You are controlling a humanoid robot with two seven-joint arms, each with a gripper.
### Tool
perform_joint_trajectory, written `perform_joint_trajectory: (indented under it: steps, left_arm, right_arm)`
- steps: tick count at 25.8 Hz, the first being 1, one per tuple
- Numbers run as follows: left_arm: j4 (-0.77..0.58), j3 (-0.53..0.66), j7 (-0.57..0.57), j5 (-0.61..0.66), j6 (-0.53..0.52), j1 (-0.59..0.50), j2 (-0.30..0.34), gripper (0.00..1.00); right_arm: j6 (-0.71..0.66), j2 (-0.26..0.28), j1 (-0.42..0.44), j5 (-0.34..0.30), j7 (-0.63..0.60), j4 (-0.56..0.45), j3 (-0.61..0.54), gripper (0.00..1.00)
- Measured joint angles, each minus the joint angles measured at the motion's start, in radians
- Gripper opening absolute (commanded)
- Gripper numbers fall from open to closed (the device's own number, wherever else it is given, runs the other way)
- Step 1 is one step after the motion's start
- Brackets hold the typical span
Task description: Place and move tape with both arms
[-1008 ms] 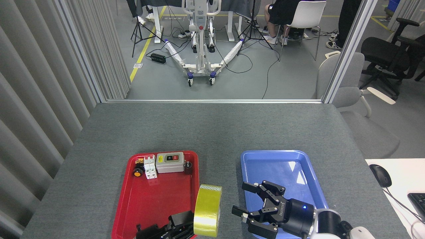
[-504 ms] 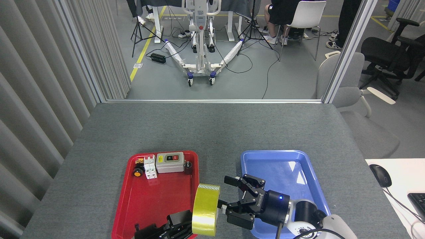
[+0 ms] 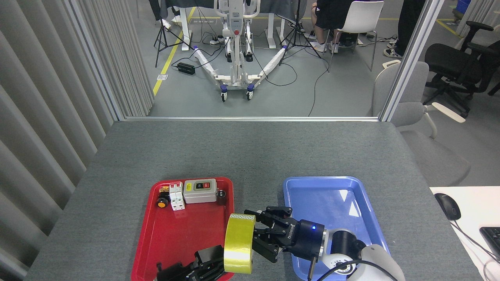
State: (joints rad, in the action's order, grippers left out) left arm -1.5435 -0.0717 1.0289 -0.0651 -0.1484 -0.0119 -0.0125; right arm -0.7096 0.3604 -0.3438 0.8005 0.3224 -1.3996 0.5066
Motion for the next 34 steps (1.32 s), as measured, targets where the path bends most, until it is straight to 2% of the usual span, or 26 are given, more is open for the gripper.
perform_joint_trajectory:
  steps: [7, 8, 9, 10, 16, 29, 31, 34]
  left_arm:
    - [0.007, 0.014, 0.001, 0.003, -0.002, 0.003, -0.001, 0.00]
    - [0.010, 0.018, 0.001, 0.003, -0.007, 0.003, -0.001, 0.14]
    - [0.014, 0.023, 0.001, 0.003, -0.013, 0.003, -0.002, 0.60]
    - [0.017, 0.028, 0.006, 0.003, -0.018, 0.004, -0.002, 1.00]
    - [0.033, 0.049, 0.009, -0.006, -0.049, 0.004, -0.002, 1.00]
    - [0.053, 0.092, 0.002, -0.007, -0.086, 0.006, -0.007, 1.00]
    - [0.063, 0.107, -0.020, -0.005, -0.090, 0.007, -0.009, 1.00]
    - [0.072, 0.119, -0.099, 0.001, -0.093, 0.011, -0.010, 1.00]
  right_arm:
    - [-0.006, -0.006, -0.004, 0.000, -0.003, 0.002, 0.006, 0.35]
    - [-0.006, -0.008, -0.004, 0.000, -0.004, 0.002, 0.006, 0.32]
    - [-0.007, -0.009, -0.004, 0.000, -0.004, 0.002, 0.006, 0.29]
    - [-0.011, -0.010, -0.004, 0.000, -0.004, 0.002, 0.006, 0.28]
    - [-0.022, -0.008, -0.001, -0.001, 0.003, 0.002, 0.006, 0.22]
    - [-0.066, 0.007, 0.023, -0.010, -0.003, -0.033, -0.010, 0.23]
    - [-0.073, 0.015, 0.057, -0.012, -0.005, -0.061, -0.062, 0.23]
    - [-0.073, -0.004, 0.138, -0.011, 0.005, -0.088, -0.231, 0.24]
